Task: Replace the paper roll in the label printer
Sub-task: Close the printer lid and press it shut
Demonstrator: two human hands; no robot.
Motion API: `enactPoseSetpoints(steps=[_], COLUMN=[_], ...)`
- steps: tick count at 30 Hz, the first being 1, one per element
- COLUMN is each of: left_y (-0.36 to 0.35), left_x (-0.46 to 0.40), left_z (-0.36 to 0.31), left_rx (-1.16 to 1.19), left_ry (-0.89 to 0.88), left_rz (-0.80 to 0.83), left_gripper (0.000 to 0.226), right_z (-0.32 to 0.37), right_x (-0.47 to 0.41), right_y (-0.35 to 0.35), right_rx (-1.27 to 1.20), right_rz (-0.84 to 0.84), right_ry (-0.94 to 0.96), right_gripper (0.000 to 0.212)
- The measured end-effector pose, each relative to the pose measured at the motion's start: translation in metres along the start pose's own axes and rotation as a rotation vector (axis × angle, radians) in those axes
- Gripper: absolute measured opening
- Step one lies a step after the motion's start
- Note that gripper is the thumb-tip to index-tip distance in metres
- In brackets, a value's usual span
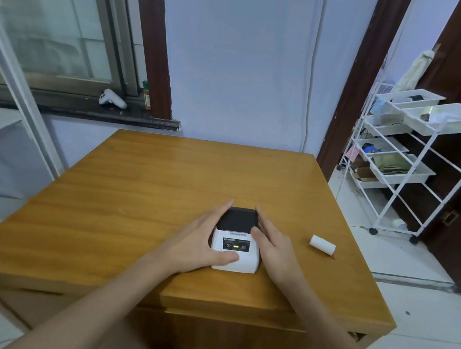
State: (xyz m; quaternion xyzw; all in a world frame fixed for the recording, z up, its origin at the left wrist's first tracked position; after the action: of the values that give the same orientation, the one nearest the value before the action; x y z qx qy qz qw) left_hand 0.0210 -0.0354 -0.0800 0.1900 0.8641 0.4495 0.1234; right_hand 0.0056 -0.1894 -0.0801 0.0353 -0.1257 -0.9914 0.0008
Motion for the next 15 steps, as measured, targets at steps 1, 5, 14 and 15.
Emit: enactPoseSetpoints(steps=[1,5,14,15], left_y=[-0.0004,-0.0016,-0.0017,-0.0019], left_x=[-0.0001,-0.0005,-0.0015,-0.0009], left_z=[0.0002,0.0007,0.0028,0.0027], left_rx=[0.000,0.007,0.008,0.012], left_ry=[0.000,-0.001,-0.001,0.000], left_rz=[0.001,0.006,0.000,0.000], left_gripper=[0.105,0.106,0.107,0.107], right_z=[0.0003,0.0001,-0.0012,-0.0016], right_x=[-0.0003,-0.0005,0.0002,0.0004], right_y=[-0.0001,-0.0004,-0.0009,-0.0017], right_rx=[0.004,0.017,0.026,0.031], right_rz=[0.000,0.000,0.008,0.014], right_ry=[0.001,0.001,-0.014,-0.017], right_gripper=[0.049,0.049,0.049,0.049])
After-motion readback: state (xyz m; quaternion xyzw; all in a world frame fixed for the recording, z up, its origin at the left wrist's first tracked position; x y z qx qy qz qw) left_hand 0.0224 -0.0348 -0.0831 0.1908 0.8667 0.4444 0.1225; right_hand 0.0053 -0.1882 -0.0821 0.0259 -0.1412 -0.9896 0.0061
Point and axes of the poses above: each hand's wrist, its own x-axis away from the middle knuckle, its own y-axis out of the back of the hand, z = x × y, the point moved 10 cm from there along -x, towards the middle knuckle, and after that the axes turned 7 degrees about -x, right-handed, at the moved point
